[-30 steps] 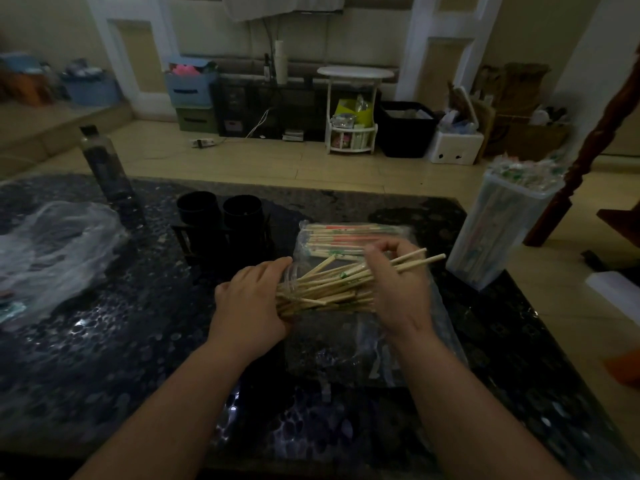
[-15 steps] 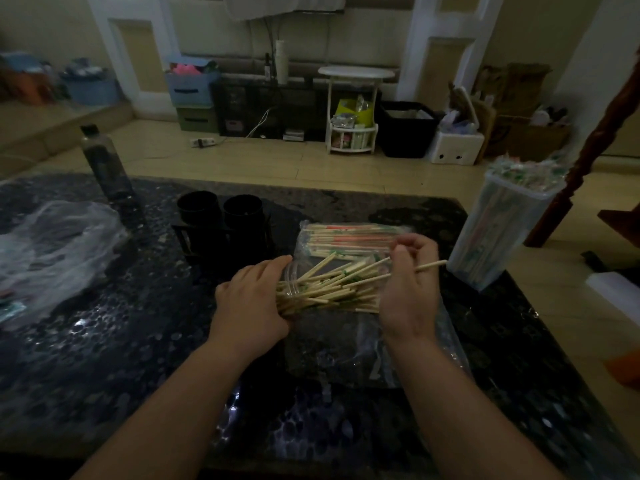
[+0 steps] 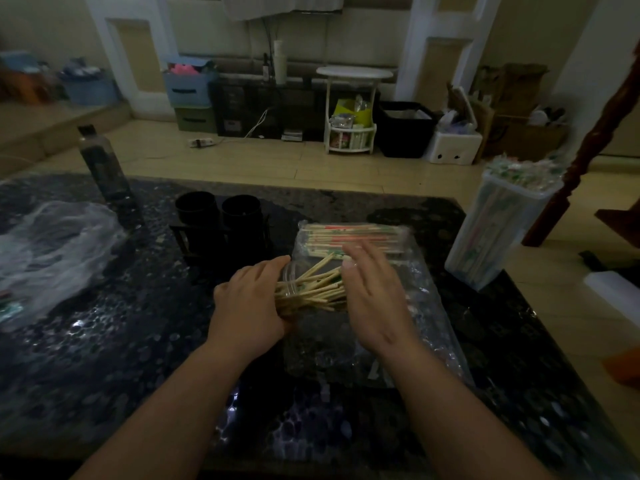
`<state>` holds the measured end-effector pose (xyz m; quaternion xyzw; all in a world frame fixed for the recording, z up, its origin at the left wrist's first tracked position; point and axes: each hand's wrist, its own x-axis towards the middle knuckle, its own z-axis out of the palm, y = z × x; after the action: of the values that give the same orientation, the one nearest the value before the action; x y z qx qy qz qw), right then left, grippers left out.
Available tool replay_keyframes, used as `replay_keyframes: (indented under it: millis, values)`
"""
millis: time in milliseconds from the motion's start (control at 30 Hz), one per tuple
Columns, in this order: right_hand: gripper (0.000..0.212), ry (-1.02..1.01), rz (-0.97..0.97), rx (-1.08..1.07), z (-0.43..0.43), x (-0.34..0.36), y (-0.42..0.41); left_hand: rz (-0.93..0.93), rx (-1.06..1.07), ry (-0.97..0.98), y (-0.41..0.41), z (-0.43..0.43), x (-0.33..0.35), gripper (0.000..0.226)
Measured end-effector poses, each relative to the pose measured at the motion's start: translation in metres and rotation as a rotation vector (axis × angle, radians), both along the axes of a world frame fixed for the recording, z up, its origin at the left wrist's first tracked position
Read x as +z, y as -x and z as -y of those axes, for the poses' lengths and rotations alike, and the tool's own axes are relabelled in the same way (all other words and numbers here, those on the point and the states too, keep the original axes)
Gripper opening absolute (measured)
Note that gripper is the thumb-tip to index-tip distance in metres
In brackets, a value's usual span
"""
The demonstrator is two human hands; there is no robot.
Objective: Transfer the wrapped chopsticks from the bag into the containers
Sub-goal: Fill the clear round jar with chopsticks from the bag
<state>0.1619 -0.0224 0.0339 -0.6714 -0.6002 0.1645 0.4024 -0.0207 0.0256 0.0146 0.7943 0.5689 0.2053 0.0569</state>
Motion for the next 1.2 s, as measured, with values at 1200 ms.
replay_keyframes:
  millis: [1200]
  values:
    - [0.045,0.577,-0.037,-0.020,-0.005,-0.071,-0.015,0.100,0.174,0.128,0.007,-0.005,0.006,0.107]
